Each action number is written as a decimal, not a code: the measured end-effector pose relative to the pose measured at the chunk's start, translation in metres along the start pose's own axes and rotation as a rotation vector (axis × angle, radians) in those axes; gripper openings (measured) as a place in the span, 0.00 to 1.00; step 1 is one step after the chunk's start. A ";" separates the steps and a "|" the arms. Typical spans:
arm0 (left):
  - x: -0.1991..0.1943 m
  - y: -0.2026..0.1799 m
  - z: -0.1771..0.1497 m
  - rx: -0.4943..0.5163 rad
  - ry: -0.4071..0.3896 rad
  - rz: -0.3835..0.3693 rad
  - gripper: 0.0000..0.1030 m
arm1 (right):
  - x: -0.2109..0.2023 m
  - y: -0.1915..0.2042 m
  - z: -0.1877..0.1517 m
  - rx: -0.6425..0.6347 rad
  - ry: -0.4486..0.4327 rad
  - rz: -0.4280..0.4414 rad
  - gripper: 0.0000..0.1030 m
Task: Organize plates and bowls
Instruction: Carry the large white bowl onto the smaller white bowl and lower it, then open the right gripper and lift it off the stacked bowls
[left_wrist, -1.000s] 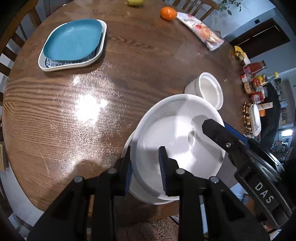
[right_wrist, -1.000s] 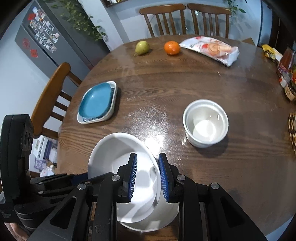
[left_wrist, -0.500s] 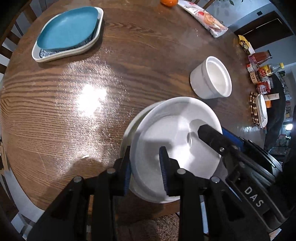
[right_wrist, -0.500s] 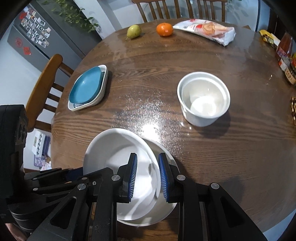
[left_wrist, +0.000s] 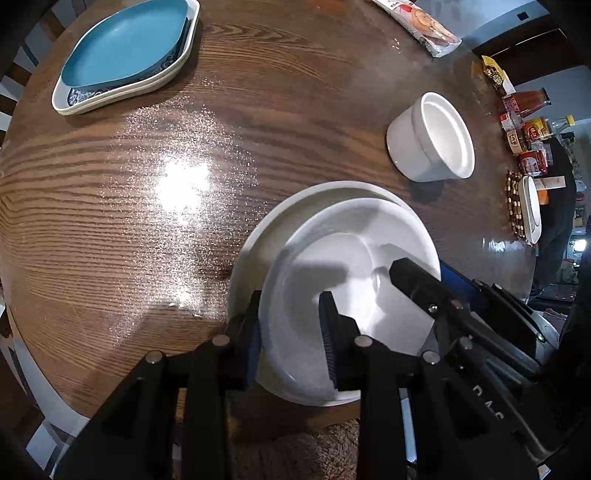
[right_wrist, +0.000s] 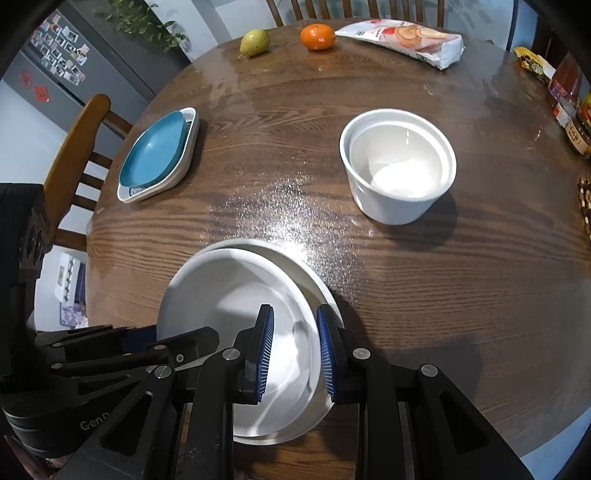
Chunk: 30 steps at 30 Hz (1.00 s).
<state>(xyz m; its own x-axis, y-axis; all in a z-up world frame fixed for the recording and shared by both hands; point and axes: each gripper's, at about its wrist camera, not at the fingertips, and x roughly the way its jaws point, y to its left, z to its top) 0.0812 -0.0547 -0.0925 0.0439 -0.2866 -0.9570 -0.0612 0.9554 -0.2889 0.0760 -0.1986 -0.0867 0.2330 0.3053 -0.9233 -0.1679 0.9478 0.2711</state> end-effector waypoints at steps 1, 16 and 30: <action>0.001 -0.001 0.000 0.000 -0.003 -0.001 0.27 | 0.001 0.000 0.000 0.000 0.002 0.000 0.26; -0.009 0.010 0.005 -0.049 0.013 -0.119 0.36 | 0.003 -0.007 0.001 0.044 0.016 -0.013 0.28; -0.043 0.014 0.002 -0.032 -0.088 -0.122 0.47 | -0.034 -0.009 0.006 0.036 -0.109 -0.033 0.51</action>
<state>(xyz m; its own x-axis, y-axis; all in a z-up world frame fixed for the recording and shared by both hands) 0.0807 -0.0284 -0.0553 0.1402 -0.3920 -0.9092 -0.0821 0.9105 -0.4053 0.0754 -0.2166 -0.0556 0.3410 0.2800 -0.8974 -0.1245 0.9596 0.2521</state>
